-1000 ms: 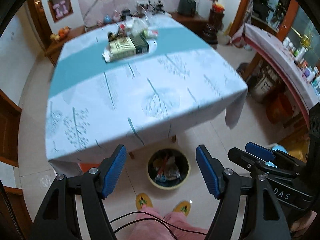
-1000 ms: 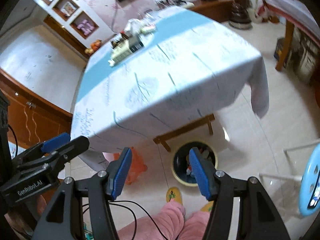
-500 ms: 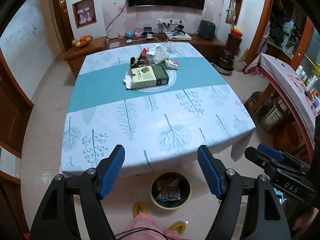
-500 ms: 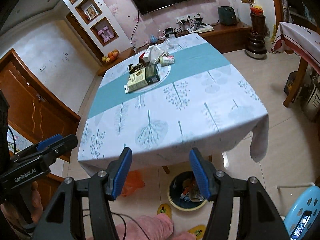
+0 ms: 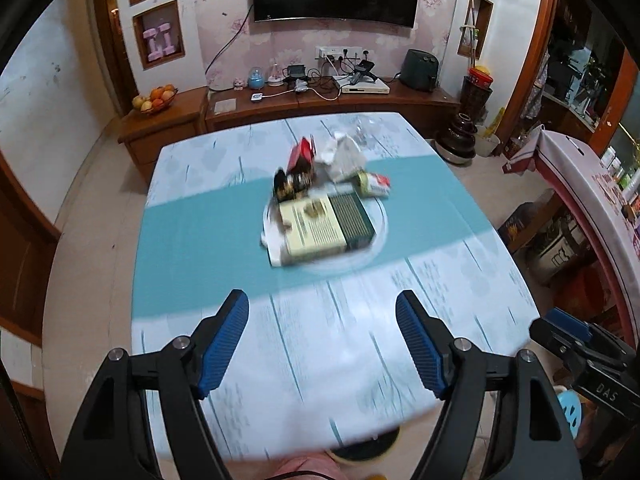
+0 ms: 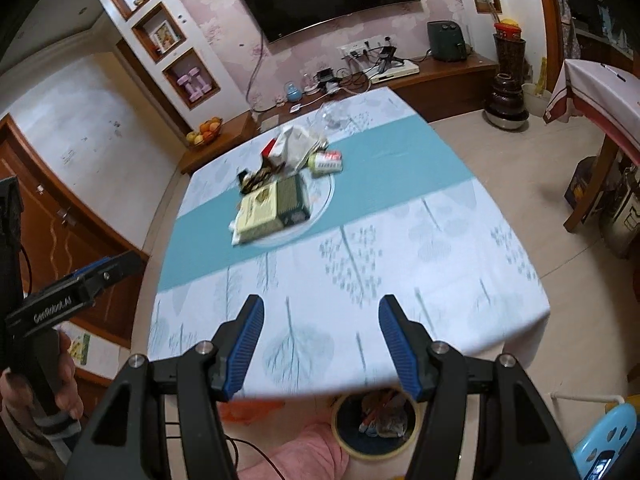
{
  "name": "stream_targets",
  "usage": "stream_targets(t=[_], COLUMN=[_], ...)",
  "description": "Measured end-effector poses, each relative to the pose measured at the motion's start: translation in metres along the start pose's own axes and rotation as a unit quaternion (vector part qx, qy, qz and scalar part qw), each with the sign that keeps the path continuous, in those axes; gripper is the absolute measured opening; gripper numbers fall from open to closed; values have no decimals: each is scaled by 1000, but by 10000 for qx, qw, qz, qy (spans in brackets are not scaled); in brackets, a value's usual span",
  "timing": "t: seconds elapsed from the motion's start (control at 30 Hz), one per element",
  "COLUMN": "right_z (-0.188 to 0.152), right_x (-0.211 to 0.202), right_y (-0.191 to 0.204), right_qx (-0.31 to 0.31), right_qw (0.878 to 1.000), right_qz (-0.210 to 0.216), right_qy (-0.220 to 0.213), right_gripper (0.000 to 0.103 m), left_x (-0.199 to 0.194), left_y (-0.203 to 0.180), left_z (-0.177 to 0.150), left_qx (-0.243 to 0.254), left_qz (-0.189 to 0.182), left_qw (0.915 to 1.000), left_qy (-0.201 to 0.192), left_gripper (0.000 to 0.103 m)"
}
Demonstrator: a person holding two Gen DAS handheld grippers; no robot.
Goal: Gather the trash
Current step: 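Reach the left gripper toward the black-gold wrapper and the right toward the tomato-print packet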
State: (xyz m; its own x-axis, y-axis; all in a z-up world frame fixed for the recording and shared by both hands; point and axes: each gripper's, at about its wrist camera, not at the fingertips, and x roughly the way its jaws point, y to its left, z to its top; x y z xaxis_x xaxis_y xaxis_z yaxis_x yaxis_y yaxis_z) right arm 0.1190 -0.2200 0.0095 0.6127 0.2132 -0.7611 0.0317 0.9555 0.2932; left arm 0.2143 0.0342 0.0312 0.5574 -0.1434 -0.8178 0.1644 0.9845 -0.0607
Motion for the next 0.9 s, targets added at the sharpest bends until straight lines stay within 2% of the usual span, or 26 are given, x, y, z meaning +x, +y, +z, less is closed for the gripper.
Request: stream_targets(t=[0.27,0.43,0.63,0.77,0.9], right_z=[78,115,148,164,176], right_x=[83,144,206,234,265], right_y=[12,15,12,13,14], right_qx=[348,628,728,540,396], right_qw=[9983,9957,9924,9917,9909], right_qz=[-413,-588,-817,-960,-989], right_qy=[235,352,554,666,817], right_gripper=[60,60,60,72,75], left_x=[114,194,264,293,309], left_y=[45,61,60,59,59], left_z=[98,132,143,143,143], left_qx=[-106,-235,-375,-378,-376], left_qz=[-354,-505,-583,-574,-583], left_qw=[9978,9936,9858,9824,9804], left_qy=[550,985,1526,1737,1845], left_gripper=[75,75,75,75,75])
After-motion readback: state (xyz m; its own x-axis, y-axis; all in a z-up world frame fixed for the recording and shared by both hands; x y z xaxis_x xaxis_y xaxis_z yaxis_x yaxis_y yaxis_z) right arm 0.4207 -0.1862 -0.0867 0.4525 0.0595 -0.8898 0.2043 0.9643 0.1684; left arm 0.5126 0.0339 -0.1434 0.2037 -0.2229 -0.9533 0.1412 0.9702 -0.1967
